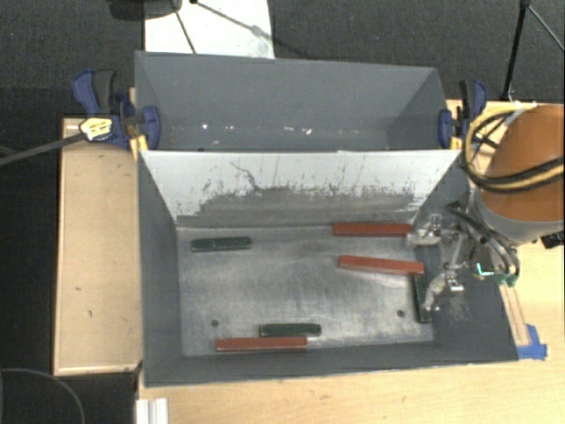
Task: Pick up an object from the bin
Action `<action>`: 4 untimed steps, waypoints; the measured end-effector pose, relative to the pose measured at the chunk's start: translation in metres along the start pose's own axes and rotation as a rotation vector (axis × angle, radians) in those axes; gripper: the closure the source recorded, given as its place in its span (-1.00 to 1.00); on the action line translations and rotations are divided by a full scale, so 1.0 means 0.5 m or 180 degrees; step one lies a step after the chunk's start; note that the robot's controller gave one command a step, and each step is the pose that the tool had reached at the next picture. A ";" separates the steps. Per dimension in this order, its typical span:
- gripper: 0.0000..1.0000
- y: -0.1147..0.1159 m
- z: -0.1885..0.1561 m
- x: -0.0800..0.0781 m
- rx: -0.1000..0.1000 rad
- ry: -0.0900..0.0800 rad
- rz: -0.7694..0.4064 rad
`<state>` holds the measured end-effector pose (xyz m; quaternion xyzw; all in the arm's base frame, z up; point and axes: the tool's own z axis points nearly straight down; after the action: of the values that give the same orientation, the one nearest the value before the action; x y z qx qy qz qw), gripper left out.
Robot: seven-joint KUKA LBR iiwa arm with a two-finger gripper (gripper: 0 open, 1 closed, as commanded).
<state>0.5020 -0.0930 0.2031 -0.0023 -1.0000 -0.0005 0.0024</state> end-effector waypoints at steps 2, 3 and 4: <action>-1.00 -0.010 0.075 -0.051 0.0008 -0.0054 0.0041; -1.00 -0.009 0.215 -0.079 0.0007 -0.0038 -0.0310; 1.00 0.033 0.251 -0.107 0.0003 -0.0034 -0.0240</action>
Offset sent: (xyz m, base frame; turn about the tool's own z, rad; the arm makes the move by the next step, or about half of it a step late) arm 0.0634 -0.0153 -0.1331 0.0501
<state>0.5551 -0.0767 0.0773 0.0354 -0.9994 -0.0001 -0.0030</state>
